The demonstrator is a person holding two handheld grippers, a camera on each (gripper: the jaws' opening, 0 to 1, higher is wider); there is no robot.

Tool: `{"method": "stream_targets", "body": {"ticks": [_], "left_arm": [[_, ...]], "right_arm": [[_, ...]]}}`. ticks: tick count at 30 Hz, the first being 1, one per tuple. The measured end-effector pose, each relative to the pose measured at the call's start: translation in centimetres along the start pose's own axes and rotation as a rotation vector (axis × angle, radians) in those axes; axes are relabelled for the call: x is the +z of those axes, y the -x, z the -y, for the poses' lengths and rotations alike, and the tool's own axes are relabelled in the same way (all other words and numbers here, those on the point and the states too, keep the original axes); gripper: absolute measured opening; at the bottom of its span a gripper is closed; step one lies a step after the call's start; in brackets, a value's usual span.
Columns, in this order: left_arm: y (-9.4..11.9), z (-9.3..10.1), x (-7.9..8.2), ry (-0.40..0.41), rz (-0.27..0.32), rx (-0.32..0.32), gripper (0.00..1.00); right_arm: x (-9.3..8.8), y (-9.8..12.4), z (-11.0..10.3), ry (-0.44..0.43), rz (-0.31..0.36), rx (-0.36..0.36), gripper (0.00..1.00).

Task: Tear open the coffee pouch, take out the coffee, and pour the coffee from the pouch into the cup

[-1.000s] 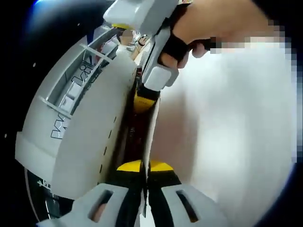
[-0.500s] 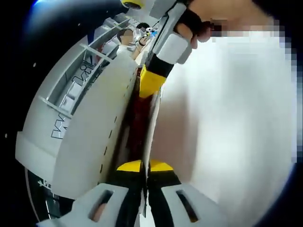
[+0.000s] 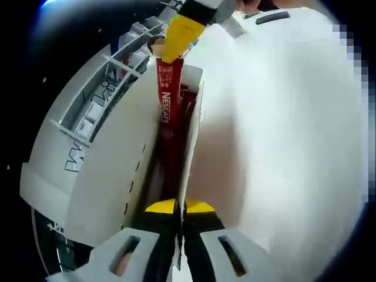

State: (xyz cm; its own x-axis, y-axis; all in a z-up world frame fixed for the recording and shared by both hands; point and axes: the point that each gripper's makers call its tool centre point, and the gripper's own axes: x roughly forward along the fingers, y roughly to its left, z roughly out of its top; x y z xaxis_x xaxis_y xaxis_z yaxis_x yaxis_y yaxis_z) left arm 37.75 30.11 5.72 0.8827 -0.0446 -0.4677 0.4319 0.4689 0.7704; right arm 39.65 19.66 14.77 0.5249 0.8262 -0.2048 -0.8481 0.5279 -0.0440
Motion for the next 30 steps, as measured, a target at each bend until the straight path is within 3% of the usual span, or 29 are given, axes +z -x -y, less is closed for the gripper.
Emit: {"method": "stream_targets", "body": {"ticks": [15, 18, 21, 28, 30], "left_arm": [[0.9, -1.3, 0.1, 0.053, 0.038, 0.003, 0.04], [0.9, -1.2, 0.1, 0.04, 0.038, 0.003, 0.04], [0.8, -1.1, 0.1, 0.023, 0.038, 0.001, 0.04], [0.8, -1.8, -0.2, -0.034, 0.076, -0.009, 0.03], [0.3, -2.0, -0.6, -0.051, 0.112, -0.031, 0.03]], "right_arm": [[8.3, 2.4, -3.5, 0.147, 0.146, 0.072, 0.0], [8.7, 2.0, -3.7, 0.216, 0.127, 0.07, 0.01], [8.6, 1.7, -3.7, 0.232, 0.118, 0.078, 0.0], [8.2, 2.1, -2.7, 0.231, 0.116, 0.089, 0.0], [8.5, 2.4, -2.2, 0.211, 0.131, 0.089, 0.0]]}}
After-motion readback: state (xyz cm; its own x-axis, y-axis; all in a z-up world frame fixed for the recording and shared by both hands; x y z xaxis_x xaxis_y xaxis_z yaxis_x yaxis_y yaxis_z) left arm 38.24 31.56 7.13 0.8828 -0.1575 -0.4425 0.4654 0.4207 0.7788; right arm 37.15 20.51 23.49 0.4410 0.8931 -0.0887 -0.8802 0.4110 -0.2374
